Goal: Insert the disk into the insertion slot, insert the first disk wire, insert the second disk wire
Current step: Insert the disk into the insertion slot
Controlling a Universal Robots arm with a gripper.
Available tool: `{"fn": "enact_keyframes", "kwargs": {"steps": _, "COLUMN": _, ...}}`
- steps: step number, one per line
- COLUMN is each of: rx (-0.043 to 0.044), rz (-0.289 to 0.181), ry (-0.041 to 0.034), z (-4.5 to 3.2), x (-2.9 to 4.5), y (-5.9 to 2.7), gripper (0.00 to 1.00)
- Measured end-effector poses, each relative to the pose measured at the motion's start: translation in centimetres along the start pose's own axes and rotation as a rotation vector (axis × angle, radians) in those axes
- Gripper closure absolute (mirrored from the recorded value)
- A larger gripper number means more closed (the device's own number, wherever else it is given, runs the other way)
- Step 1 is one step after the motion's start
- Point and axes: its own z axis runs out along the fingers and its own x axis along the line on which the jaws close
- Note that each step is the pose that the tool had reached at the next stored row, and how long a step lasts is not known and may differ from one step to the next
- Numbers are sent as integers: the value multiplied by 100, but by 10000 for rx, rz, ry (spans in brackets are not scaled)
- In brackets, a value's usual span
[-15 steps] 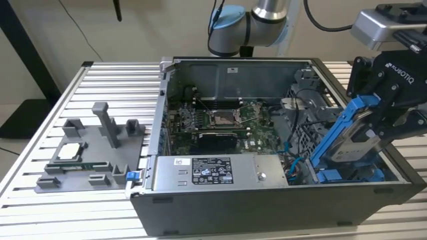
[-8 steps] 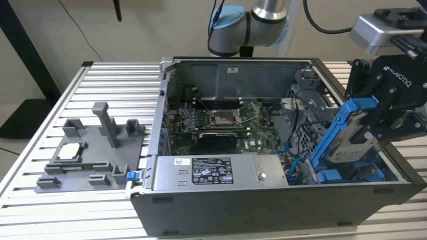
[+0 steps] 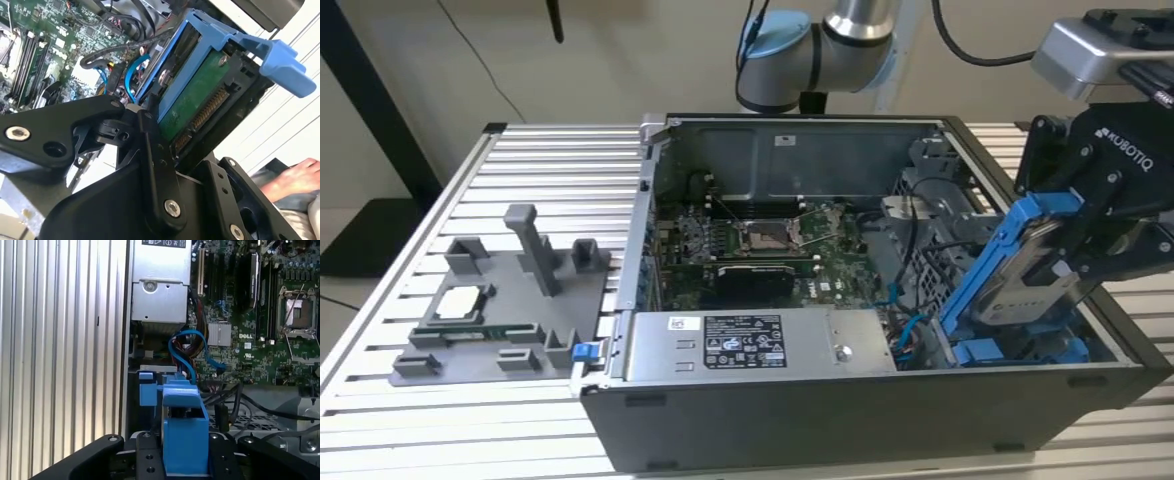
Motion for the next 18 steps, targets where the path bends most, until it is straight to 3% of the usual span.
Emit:
{"fn": "enact_keyframes", "kwargs": {"steps": 7, "rx": -93, "rz": -1, "ry": -10, "z": 86, "x": 6, "y": -47, "gripper": 0}}
{"fn": "enact_keyframes", "kwargs": {"steps": 13, "rx": -226, "rz": 5, "ry": -12, "z": -45, "x": -1, "y": -64, "gripper": 0}}
{"fn": "enact_keyframes", "kwargs": {"steps": 18, "rx": -227, "rz": 4, "ry": -32, "z": -46, "x": -1, "y": -68, "gripper": 0}}
